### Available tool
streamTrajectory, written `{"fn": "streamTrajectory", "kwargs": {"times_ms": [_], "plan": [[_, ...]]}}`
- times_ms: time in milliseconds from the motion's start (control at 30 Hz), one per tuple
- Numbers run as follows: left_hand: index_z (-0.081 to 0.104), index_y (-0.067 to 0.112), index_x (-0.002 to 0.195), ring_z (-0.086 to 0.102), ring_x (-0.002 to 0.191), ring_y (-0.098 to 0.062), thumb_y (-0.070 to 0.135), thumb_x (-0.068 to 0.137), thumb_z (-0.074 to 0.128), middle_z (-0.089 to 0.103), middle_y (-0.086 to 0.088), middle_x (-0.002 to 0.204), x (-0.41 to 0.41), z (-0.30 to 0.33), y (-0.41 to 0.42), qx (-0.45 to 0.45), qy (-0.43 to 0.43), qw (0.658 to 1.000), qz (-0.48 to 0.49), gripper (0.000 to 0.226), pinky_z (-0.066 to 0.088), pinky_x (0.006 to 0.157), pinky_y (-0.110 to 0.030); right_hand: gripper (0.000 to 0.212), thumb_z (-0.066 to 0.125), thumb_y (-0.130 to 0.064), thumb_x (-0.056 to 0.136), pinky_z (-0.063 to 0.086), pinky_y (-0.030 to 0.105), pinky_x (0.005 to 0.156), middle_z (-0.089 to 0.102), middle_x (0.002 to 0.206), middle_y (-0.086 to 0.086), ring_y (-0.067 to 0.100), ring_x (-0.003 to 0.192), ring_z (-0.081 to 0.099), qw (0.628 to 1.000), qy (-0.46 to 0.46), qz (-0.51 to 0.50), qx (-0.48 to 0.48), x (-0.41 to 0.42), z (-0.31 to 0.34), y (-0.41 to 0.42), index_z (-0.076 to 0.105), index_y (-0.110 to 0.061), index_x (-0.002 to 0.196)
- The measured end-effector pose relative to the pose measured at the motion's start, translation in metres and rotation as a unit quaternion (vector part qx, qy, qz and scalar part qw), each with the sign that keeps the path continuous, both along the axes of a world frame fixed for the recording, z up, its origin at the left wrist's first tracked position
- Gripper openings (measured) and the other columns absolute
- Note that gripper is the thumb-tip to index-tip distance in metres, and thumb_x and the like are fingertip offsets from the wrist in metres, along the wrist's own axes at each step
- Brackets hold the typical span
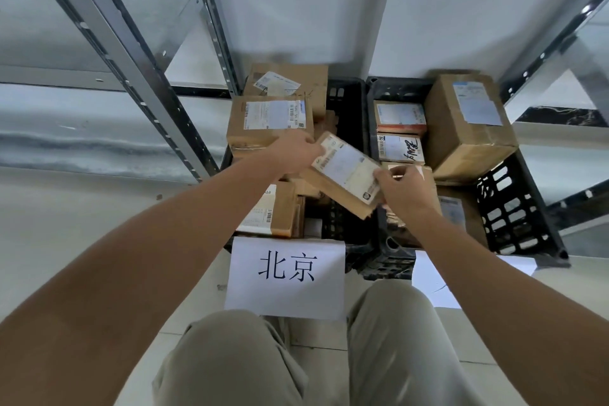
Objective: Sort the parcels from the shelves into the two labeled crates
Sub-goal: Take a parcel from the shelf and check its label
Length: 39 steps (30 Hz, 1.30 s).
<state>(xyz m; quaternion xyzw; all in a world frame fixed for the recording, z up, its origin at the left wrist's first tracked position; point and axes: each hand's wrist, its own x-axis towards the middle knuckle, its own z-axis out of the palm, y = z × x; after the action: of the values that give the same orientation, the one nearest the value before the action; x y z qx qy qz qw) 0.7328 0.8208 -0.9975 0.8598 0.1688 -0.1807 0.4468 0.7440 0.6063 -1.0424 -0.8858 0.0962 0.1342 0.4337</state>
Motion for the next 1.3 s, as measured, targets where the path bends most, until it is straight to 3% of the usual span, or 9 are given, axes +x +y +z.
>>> {"fn": "streamTrajectory", "kwargs": {"times_ms": [100, 267, 400, 500, 700, 1000, 1133, 1200, 1300], "plan": [[0.053, 0.004, 0.127, 0.066, 0.094, -0.018, 0.018, 0.101, 0.053, 0.067, -0.009, 0.118, -0.005, -0.006, -0.010, 0.037, 0.067, 0.995, -0.059, 0.029, 0.058, 0.088, -0.037, 0.033, 0.048, -0.036, 0.102, 0.048, 0.029, 0.055, 0.065, 0.107, 0.007, 0.021, 0.086, 0.063, 0.999, 0.029, 0.022, -0.035, -0.007, -0.010, -0.001, 0.052, -0.016, 0.128], [0.010, 0.019, 0.160, 0.059, 0.116, -0.024, 0.006, 0.089, 0.069, 0.045, -0.008, 0.152, -0.024, -0.022, -0.015, 0.033, 0.130, 0.985, -0.107, 0.093, 0.060, 0.077, -0.028, 0.041, 0.042, -0.028, 0.105, 0.043, 0.030, 0.059, 0.062, 0.112, 0.007, 0.020, 0.082, 0.058, 0.988, -0.005, 0.130, -0.087, -0.008, -0.010, 0.010, 0.042, -0.021, 0.145], [0.029, 0.011, 0.151, 0.056, 0.099, -0.021, 0.011, 0.076, 0.082, 0.053, -0.008, 0.137, -0.029, -0.031, -0.014, 0.161, 0.116, 0.964, -0.174, 0.092, 0.046, 0.060, -0.019, 0.061, 0.048, -0.035, 0.103, 0.054, 0.036, 0.075, 0.055, 0.132, 0.012, 0.023, 0.094, 0.060, 0.956, 0.018, 0.241, -0.164, -0.010, -0.008, 0.025, 0.026, -0.013, 0.155], [0.038, 0.012, 0.139, 0.061, 0.099, -0.024, 0.022, 0.071, 0.087, 0.054, -0.013, 0.128, -0.035, -0.037, -0.015, 0.250, 0.122, 0.935, -0.220, 0.085, 0.056, 0.078, -0.032, 0.060, 0.050, -0.040, 0.100, 0.052, 0.041, 0.083, 0.053, 0.131, 0.013, 0.027, 0.102, 0.058, 0.940, 0.051, 0.272, -0.201, -0.014, -0.017, 0.031, 0.031, -0.009, 0.148], [0.045, 0.017, 0.141, 0.041, 0.123, -0.030, 0.049, 0.062, 0.087, 0.038, -0.013, 0.136, -0.042, -0.060, -0.009, 0.410, 0.015, 0.864, -0.293, 0.094, 0.045, 0.099, -0.042, 0.059, 0.058, -0.034, 0.097, 0.048, 0.043, 0.099, 0.043, 0.146, 0.013, 0.033, 0.124, 0.051, 0.922, 0.026, 0.307, -0.234, -0.017, -0.019, 0.024, 0.038, -0.009, 0.147], [0.047, 0.016, 0.135, 0.050, 0.109, -0.019, 0.049, 0.066, 0.080, 0.048, -0.001, 0.121, -0.014, -0.039, 0.009, 0.390, -0.060, 0.817, -0.420, 0.084, 0.051, 0.093, -0.033, 0.104, 0.073, -0.065, 0.076, 0.037, 0.045, 0.108, 0.042, 0.149, 0.006, 0.029, 0.138, 0.035, 0.874, -0.019, 0.402, -0.271, -0.016, -0.010, 0.022, 0.024, -0.019, 0.155], [0.058, 0.019, 0.111, 0.043, 0.096, -0.019, 0.066, 0.082, 0.060, 0.056, 0.002, 0.101, -0.007, -0.036, 0.006, 0.398, -0.047, 0.784, -0.474, 0.056, 0.043, 0.092, -0.031, 0.115, 0.071, -0.065, 0.077, 0.036, 0.044, 0.112, 0.031, 0.157, 0.004, 0.026, 0.142, 0.032, 0.871, -0.048, 0.410, -0.267, -0.023, -0.017, 0.026, 0.006, -0.019, 0.160], [0.057, 0.020, 0.115, 0.043, 0.099, -0.020, 0.076, 0.078, 0.050, 0.055, 0.001, 0.104, -0.007, -0.031, 0.006, 0.410, -0.045, 0.775, -0.480, 0.068, 0.043, 0.097, -0.035, 0.115, 0.073, -0.064, 0.076, 0.036, 0.043, 0.113, 0.031, 0.154, 0.005, 0.027, 0.140, 0.032, 0.874, -0.055, 0.407, -0.262, -0.021, -0.014, 0.026, 0.010, -0.018, 0.160], [0.045, 0.018, 0.137, 0.040, 0.124, -0.022, 0.090, 0.062, 0.049, 0.047, -0.002, 0.125, -0.008, -0.006, 0.000, 0.364, -0.060, 0.817, -0.443, 0.104, 0.043, 0.104, -0.036, 0.108, 0.070, -0.073, 0.070, 0.039, 0.038, 0.106, 0.039, 0.137, 0.004, 0.024, 0.128, 0.038, 0.894, -0.068, 0.376, -0.234, -0.016, -0.003, 0.021, 0.025, -0.019, 0.152]]}}
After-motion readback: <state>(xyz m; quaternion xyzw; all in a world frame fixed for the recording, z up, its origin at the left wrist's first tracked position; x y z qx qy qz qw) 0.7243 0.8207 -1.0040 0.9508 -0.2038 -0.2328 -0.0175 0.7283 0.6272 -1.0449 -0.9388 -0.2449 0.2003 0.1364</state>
